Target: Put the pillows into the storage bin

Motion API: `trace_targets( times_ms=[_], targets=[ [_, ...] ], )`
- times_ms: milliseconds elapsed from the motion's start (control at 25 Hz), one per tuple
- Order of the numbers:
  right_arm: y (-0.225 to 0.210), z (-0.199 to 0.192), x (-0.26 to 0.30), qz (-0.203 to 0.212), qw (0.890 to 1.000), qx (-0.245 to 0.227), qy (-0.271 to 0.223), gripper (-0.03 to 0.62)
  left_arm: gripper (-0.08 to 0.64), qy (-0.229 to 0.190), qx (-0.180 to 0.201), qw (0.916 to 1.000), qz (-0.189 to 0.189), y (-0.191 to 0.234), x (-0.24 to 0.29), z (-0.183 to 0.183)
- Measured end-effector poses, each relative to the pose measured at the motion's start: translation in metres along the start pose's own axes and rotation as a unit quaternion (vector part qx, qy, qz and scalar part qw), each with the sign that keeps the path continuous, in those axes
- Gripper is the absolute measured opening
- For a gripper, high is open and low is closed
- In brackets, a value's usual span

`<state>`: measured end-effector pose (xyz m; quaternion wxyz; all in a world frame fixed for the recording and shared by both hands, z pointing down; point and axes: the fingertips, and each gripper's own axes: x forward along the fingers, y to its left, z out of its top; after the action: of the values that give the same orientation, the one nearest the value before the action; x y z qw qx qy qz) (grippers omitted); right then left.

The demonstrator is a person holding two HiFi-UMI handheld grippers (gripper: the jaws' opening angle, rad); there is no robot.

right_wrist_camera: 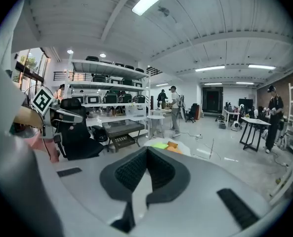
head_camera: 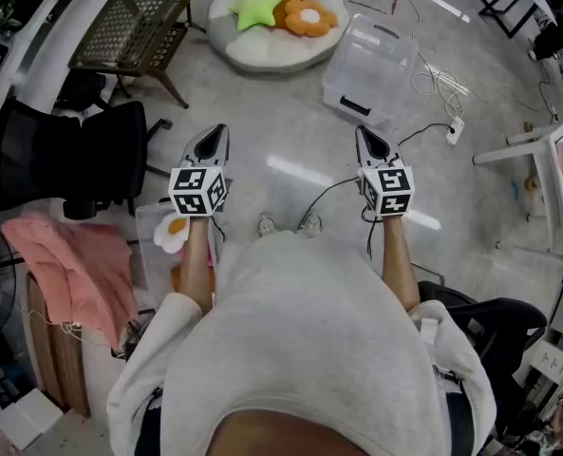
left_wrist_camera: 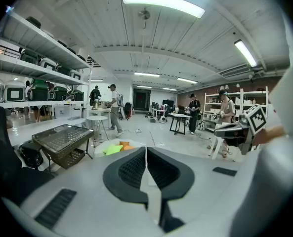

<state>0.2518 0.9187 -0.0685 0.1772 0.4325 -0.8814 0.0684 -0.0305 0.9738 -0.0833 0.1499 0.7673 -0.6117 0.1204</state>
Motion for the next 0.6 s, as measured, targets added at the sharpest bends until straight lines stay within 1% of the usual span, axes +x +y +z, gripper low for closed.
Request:
trace_targets(
  times_ms=[120, 240, 280, 320, 360, 400, 440, 480, 560, 600],
  targets=[
    [-0.002, 0.001, -0.004, 0.005, 1.000, -0.005, -0.012, -0.002, 0.017, 0.003, 0.000, 1.0000, 0.005, -0.005, 0.002, -0.003],
    [-0.005, -0.001, -0.008, 0.019, 0.999, 0.012, -0.026, -0.001, 0.018, 0.005, 0.009, 0.9999, 0.007, -0.015, 0.004, -0.008],
    [-0.005, -0.002, -0.009, 0.032, 0.999, 0.018, -0.028, 0.099, 0.018, 0.005, 0.009, 0.9999, 0.006, -0.020, 0.005, -0.010],
    [-0.005, -0.004, -0.010, 0.046, 0.998, 0.021, -0.030, 0.229, 0.018, 0.004, 0.007, 1.0000, 0.003, -0.025, 0.007, -0.010],
    [-0.005, -0.005, -0.010, 0.056, 0.998, 0.022, -0.031, 0.263, 0.020, 0.001, 0.004, 1.0000, 0.001, -0.030, 0.008, -0.011],
    [-0.006, -0.006, -0.010, 0.063, 0.997, 0.020, -0.031, 0.275, 0.024, -0.001, 0.000, 1.0000, -0.002, -0.034, 0.010, -0.011],
    [-0.008, -0.008, -0.011, 0.067, 0.997, 0.017, -0.031, 0.279, 0.074, -0.002, -0.004, 1.0000, -0.005, -0.039, 0.011, -0.011],
    [-0.010, -0.009, -0.013, 0.071, 0.997, 0.015, -0.029, 0.279, 0.144, -0.002, -0.007, 0.9999, -0.009, -0.045, 0.013, -0.011],
    [-0.014, -0.013, -0.017, 0.079, 0.996, 0.013, -0.028, 0.279, 0.185, -0.001, -0.010, 0.9999, -0.013, -0.057, 0.014, -0.013],
    [-0.016, -0.014, -0.019, 0.082, 0.996, 0.012, -0.027, 0.279, 0.191, 0.001, -0.011, 0.9999, -0.013, -0.062, 0.015, -0.014]
  ],
)
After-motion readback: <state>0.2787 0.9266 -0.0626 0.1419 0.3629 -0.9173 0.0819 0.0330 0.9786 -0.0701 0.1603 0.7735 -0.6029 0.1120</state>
